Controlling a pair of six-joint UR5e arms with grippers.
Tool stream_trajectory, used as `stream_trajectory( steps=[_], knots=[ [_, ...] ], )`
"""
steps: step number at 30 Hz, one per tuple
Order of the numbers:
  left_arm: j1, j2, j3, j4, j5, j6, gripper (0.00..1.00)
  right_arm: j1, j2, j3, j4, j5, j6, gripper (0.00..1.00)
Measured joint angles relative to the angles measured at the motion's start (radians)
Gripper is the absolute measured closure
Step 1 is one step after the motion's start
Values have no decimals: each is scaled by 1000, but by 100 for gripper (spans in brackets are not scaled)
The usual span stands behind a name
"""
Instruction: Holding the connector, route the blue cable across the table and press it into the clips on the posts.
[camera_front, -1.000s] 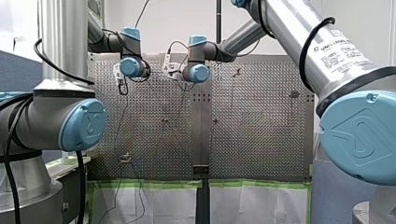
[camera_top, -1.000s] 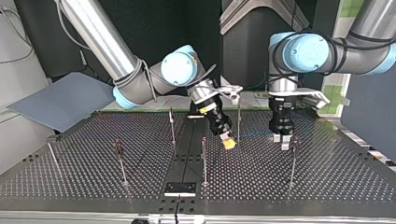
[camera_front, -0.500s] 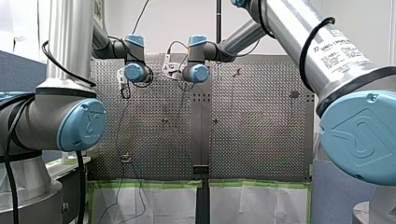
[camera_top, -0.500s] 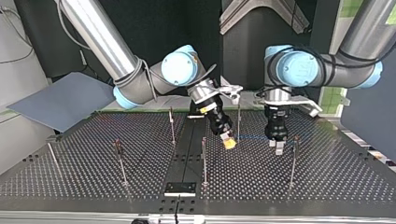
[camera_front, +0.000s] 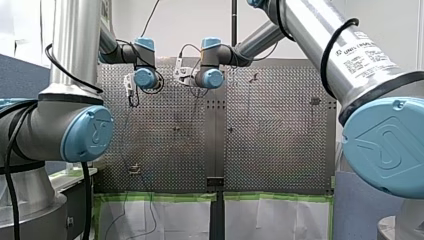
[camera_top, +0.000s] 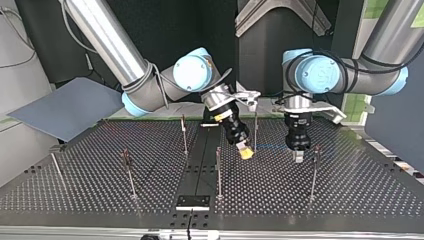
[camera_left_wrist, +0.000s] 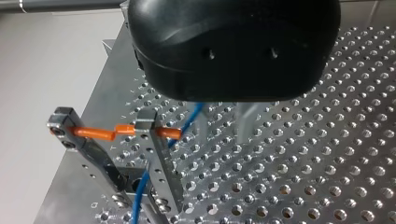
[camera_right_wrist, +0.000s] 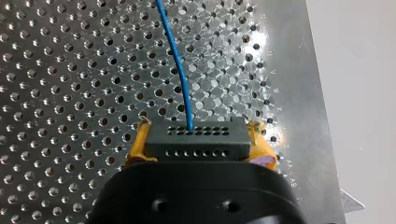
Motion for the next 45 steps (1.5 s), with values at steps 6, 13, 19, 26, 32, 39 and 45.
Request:
stream_trajectory(
  steps=[6, 13, 19, 26, 32, 39, 45],
  knots=[
    [-2, 2, 0, -3, -2, -13, 100, 0, 0, 0, 5, 12, 1, 100],
    [-13, 7, -6, -34, -27, -12, 100, 0, 0, 1, 30, 28, 0, 100],
    [-26, 22, -54, -21, -55, -7, 100, -1, 1, 2, 64, 30, -5, 100],
    [-45, 26, -107, -19, -82, 3, 100, -3, 1, 37, 77, 36, -13, 100],
    [-62, 26, -154, 6, -97, 5, 100, -6, 2, 88, 76, 44, -16, 100],
    [-84, 25, -199, 45, -124, -3, 100, -10, 2, 146, 75, 61, -23, 100],
    [-104, 16, -224, 65, -128, -13, 100, -17, 3, 199, 71, 68, -26, 100]
  ],
)
